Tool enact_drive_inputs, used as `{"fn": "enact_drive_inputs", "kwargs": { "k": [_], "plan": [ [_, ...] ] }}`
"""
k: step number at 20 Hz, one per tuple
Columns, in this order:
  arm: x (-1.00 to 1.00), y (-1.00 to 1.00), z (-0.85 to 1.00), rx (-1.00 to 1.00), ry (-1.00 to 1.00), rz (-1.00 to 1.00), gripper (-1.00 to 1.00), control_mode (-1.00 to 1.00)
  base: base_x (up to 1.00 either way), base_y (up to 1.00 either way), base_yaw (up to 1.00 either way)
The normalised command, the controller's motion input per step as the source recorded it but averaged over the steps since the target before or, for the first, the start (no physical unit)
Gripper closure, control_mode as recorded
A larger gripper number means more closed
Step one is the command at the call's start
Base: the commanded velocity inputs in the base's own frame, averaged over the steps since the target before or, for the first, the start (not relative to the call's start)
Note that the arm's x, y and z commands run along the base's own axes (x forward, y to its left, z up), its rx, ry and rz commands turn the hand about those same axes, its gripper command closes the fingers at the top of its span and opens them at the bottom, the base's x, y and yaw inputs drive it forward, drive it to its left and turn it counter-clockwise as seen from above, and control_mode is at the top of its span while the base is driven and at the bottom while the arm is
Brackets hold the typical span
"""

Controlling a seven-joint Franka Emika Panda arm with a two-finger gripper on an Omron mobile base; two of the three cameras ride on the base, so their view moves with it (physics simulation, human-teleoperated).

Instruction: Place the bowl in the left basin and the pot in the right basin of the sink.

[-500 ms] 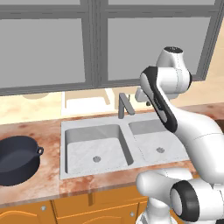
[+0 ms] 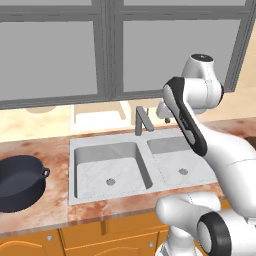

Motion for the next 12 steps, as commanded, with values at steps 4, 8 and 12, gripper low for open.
{"fn": "enact_drive_inputs", "kwargs": {
  "k": [4, 8, 12],
  "plan": [
    [-0.31, -0.18, 0.03, 0.0, 0.0, 0.08, -1.0, -1.0, 0.0, 0.0, 0.0],
    [-0.36, -0.22, 0.09, 0.0, -0.02, 0.08, -1.0, -1.0, 0.0, 0.0, 0.0],
    [-0.35, -0.29, 0.13, 0.0, -0.01, 0.09, -1.0, -1.0, 0.0, 0.0, 0.0]
  ]
}}
